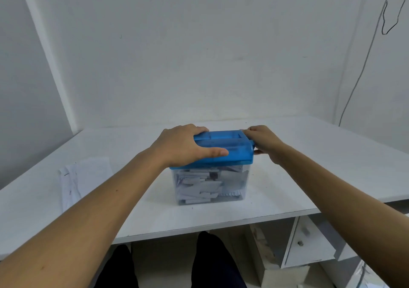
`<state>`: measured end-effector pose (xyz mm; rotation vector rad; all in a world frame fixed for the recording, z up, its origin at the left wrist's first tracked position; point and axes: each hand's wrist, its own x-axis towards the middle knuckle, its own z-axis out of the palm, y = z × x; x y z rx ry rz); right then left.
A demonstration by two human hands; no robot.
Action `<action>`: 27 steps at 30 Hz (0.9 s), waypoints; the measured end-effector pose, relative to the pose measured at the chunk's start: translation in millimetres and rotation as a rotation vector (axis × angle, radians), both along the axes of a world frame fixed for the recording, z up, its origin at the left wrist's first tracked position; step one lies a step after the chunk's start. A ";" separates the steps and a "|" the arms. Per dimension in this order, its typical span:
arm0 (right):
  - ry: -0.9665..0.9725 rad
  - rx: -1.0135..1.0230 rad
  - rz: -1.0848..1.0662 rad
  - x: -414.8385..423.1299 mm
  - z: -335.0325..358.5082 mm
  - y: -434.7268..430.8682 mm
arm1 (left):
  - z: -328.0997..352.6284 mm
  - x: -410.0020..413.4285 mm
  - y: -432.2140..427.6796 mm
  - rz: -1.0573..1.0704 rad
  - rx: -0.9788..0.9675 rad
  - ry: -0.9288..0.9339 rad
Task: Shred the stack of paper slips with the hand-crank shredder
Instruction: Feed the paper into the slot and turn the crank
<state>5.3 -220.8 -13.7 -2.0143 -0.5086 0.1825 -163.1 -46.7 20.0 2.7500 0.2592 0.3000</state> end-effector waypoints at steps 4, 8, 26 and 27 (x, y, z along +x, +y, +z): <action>-0.076 -0.016 -0.029 -1.6 23.3 8.3 | 3.4 3.1 0.9 0.018 -0.083 0.016; -0.149 -0.070 0.072 -16.1 52.6 23.6 | 9.9 2.8 9.4 -0.023 -0.462 -0.114; -0.570 -0.059 0.421 -162.1 78.9 176.6 | -61.7 -122.0 177.7 0.699 -0.568 -0.578; -0.565 -0.069 0.447 -170.5 74.2 186.9 | -69.8 -126.2 181.7 0.725 -0.536 -0.542</action>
